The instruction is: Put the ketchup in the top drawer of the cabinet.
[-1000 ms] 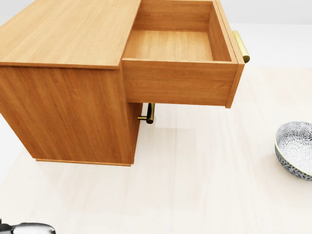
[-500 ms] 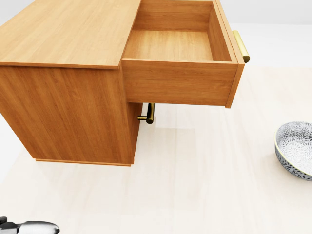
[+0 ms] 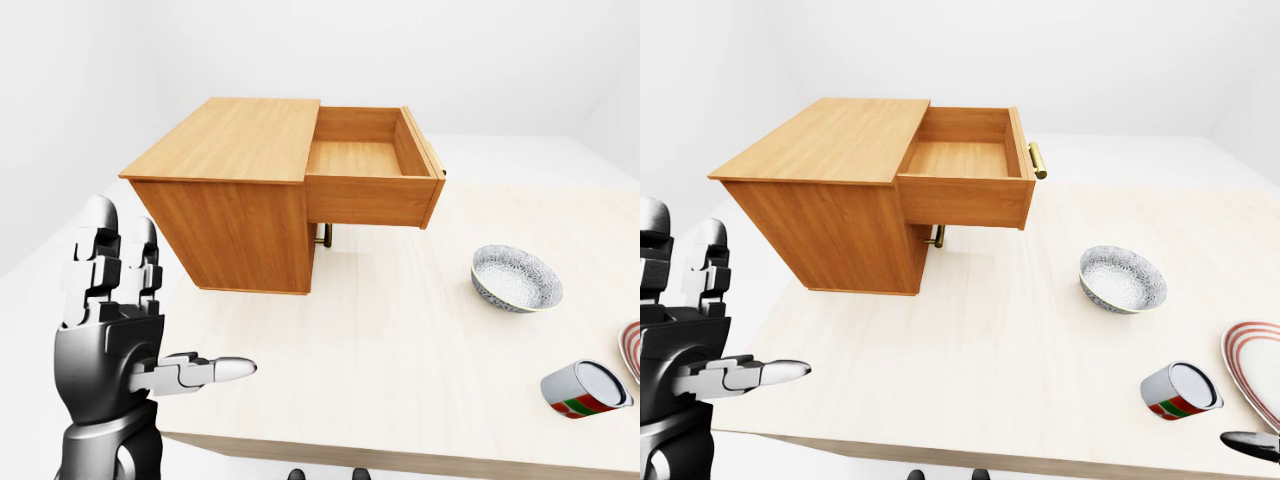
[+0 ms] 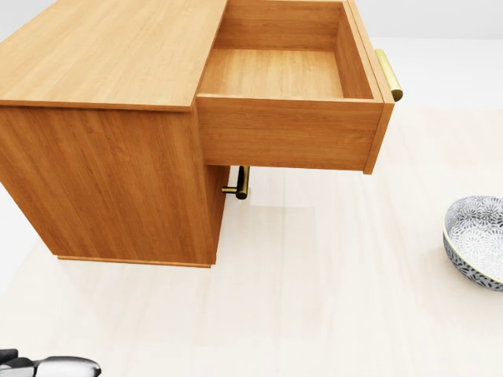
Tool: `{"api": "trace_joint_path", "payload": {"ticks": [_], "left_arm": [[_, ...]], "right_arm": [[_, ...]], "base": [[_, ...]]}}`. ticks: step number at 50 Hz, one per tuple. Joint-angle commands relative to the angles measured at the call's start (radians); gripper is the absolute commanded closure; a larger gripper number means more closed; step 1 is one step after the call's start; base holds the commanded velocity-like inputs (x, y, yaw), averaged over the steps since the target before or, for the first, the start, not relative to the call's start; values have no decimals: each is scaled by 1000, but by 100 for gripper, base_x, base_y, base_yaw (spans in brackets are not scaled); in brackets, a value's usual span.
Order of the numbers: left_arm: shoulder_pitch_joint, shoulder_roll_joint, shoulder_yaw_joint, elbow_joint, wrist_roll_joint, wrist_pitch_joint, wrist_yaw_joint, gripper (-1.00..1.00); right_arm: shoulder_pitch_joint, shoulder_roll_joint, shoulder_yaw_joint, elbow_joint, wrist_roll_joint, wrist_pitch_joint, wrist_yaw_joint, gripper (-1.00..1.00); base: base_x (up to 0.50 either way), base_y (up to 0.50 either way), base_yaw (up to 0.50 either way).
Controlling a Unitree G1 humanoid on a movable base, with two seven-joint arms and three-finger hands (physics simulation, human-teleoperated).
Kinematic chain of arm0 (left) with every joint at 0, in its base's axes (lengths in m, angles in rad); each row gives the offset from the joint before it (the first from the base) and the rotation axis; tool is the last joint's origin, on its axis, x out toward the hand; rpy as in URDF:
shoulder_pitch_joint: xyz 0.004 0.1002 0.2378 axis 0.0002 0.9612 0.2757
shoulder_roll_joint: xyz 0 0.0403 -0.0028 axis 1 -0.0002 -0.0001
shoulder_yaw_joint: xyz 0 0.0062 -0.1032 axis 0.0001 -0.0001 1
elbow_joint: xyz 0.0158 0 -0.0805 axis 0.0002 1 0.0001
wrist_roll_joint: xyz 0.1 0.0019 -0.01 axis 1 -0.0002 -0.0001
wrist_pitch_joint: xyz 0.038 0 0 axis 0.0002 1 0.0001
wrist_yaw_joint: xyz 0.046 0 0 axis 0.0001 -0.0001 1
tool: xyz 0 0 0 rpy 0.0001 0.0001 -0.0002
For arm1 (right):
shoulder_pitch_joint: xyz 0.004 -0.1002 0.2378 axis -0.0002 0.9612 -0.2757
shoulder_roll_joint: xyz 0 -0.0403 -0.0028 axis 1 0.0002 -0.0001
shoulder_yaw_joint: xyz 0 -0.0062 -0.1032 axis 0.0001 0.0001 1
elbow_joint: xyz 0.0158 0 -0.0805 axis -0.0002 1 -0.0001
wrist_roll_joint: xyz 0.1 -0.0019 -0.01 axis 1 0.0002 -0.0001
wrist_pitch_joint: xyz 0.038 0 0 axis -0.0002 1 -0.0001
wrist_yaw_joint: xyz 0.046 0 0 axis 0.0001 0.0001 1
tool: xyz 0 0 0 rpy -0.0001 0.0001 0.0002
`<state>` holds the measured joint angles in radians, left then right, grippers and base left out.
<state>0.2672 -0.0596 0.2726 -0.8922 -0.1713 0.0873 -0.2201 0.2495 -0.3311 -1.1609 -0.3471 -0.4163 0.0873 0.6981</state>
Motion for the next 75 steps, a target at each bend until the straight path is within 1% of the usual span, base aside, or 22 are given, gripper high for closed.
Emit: {"api": "trace_joint_path", "payload": {"ticks": [1,8,11,18,32,40,48,52,64,75], "left_arm": [[-4,4,5,-4,-6,0,4,-100],[-13,5,8,9,-2,0,6,-100],[-2,1,-9,13,9,0,4,-100],[4,3,-17,13,14,0,5,-100],[5,0,-11,12,11,0,1,-100],[12,-2,-25,17,22,0,2,-100],[13,1,-42,32,33,0,7,-100],[17,2,-34,16,23,0,6,-100],[10,2,-29,23,23,0,7,-100],[15,1,-46,34,35,0,9,-100]], "right_arm": [[9,7,27,28,-16,0,0,-100],[2,5,50,39,-39,0,0,-100],[-5,-2,63,43,-52,0,0,-100],[-9,6,91,59,-62,0,0,-100],[-2,15,144,134,-79,0,0,-100],[13,20,163,218,-68,0,0,-100],[11,14,197,261,-74,0,0,-100],[8,7,211,286,-72,0,0,-100],[1,-19,222,312,-77,0,0,-100],[4,-37,233,375,-70,0,0,-100]], "base": [[0,0,0],[0,0,0],[0,0,0],[0,0,0],[0,0,0],[0,0,0],[0,0,0],[0,0,0],[0,0,0],[0,0,0]]}}
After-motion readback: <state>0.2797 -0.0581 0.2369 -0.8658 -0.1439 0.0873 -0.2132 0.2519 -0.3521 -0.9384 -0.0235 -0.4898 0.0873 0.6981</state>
